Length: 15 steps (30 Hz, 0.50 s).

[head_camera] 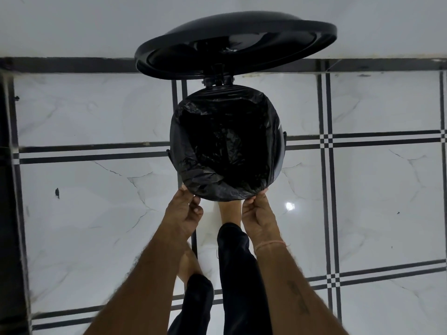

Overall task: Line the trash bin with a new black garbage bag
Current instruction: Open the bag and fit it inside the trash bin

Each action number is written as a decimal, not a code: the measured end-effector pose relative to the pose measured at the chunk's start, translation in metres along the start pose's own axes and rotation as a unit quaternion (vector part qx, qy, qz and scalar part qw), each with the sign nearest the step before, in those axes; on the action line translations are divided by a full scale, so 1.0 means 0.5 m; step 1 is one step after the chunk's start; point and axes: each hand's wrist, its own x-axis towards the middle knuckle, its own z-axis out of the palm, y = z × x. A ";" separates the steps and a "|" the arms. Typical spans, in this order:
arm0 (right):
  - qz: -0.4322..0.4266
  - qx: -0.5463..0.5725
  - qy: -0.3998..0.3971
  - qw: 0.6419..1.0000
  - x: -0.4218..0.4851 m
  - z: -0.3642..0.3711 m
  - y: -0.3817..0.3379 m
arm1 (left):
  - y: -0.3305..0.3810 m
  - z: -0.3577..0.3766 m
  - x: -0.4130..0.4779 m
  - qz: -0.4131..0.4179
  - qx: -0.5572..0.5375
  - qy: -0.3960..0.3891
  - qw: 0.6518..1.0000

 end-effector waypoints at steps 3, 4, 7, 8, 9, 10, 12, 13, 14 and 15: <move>-0.007 -0.027 0.022 0.999 -0.005 0.006 -0.014 | 0.009 0.008 0.006 0.004 0.001 0.040 0.999; -0.008 -0.035 0.030 0.999 -0.005 0.008 -0.020 | 0.011 0.010 0.006 0.007 0.003 0.051 0.999; -0.022 -0.048 0.041 0.998 -0.007 0.022 -0.039 | 0.024 0.028 -0.017 0.025 -0.018 0.054 0.998; -0.034 -0.055 0.040 0.997 -0.010 0.026 -0.046 | 0.031 0.038 -0.031 0.032 -0.027 0.055 0.998; -0.050 -0.069 0.035 0.996 -0.016 0.030 -0.055 | 0.041 0.046 -0.042 0.040 -0.032 0.056 0.997; -0.067 -0.092 0.031 0.993 -0.021 0.034 -0.063 | 0.052 0.053 -0.052 0.050 -0.028 0.056 0.997; -0.113 -0.170 0.031 0.978 -0.025 0.045 -0.078 | 0.074 0.066 -0.064 0.073 0.012 0.062 0.995; -0.146 -0.220 0.040 0.964 -0.024 0.053 -0.084 | 0.083 0.073 -0.065 0.086 0.038 0.075 0.993; -0.178 -0.260 0.057 0.947 -0.020 0.062 -0.089 | 0.090 0.079 -0.066 0.098 0.060 0.092 0.989; -0.206 -0.284 0.080 0.933 -0.016 0.071 -0.094 | 0.094 0.085 -0.066 0.108 0.074 0.107 0.986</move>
